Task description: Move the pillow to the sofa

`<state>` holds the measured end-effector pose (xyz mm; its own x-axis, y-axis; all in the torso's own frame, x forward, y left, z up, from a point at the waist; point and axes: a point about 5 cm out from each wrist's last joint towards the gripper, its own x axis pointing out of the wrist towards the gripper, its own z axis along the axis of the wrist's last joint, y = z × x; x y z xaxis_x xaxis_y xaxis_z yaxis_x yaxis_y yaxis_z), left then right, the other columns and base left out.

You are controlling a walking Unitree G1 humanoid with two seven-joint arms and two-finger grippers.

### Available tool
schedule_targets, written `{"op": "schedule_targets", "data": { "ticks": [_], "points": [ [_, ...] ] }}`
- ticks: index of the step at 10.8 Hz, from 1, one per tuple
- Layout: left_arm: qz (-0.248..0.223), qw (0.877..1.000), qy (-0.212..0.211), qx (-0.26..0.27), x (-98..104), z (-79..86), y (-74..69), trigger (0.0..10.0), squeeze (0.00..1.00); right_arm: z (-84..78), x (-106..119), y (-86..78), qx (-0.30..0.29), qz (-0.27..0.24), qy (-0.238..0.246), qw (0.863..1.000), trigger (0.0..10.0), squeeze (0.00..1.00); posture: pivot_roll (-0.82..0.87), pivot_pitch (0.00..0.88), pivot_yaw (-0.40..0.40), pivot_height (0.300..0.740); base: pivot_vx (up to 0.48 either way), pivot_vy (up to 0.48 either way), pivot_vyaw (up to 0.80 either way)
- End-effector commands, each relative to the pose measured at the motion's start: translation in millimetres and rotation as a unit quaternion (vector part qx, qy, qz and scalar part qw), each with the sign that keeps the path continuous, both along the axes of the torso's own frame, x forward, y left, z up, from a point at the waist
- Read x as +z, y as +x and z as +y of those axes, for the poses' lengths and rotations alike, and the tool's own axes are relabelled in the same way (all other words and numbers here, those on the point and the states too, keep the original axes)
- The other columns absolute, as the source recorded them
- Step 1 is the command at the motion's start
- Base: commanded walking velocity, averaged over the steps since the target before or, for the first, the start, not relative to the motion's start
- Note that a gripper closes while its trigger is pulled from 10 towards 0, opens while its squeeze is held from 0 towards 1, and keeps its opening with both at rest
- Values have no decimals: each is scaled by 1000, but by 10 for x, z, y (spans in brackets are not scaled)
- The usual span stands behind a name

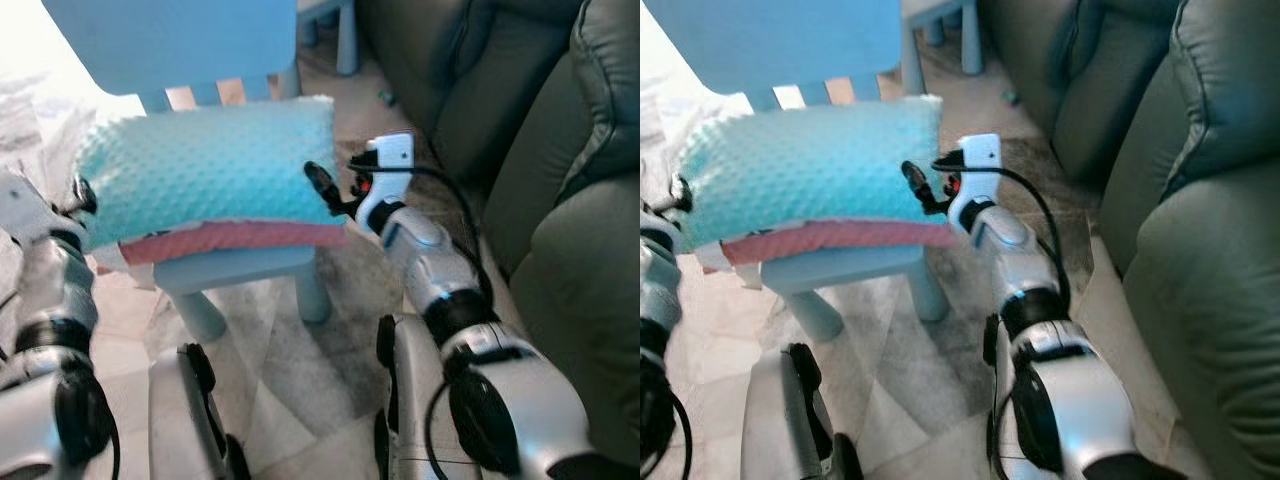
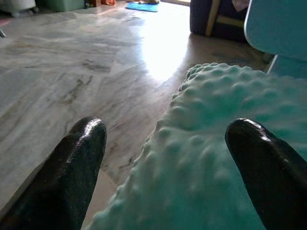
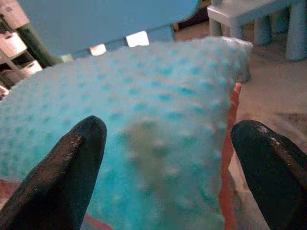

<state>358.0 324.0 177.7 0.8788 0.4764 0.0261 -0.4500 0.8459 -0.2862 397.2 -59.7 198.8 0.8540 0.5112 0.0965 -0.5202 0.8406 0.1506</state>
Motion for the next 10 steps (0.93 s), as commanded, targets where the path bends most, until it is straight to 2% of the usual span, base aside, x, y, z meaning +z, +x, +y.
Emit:
{"op": "schedule_targets", "data": {
  "ticks": [1, 3, 5, 7, 10],
  "points": [
    [14, 1000, -5, 15, -22, 96, -39, 10000, 0, 60, -6, 6, 0, 1, -10, 1000, 10000, 0, -124, 325, 54, 432, 0, 0, 0],
    [51, 998, -26, 13, -107, 85, -25, 10000, 0, 113, -48, 10, 0, 12, -16, 1000, 10000, 0, -126, 344, 55, 432, 0, 0, 0],
    [56, 997, -60, 12, -98, 100, -8, 10000, 0, 138, -119, 11, -8, 32, -26, 999, 10000, 0, -126, 346, 58, 432, 0, 0, 0],
    [60, 997, -35, -13, -17, 38, 58, 10000, 0, 186, -84, 12, -6, 21, -38, 999, 10000, 0, -122, 345, 62, 432, 0, 0, 0],
    [91, 994, -23, -64, -100, -154, 132, 10000, 0, 271, -97, -1, 8, 31, -60, 998, 10000, 0, -104, 361, 60, 432, 0, 0, 0]
  ]
}}
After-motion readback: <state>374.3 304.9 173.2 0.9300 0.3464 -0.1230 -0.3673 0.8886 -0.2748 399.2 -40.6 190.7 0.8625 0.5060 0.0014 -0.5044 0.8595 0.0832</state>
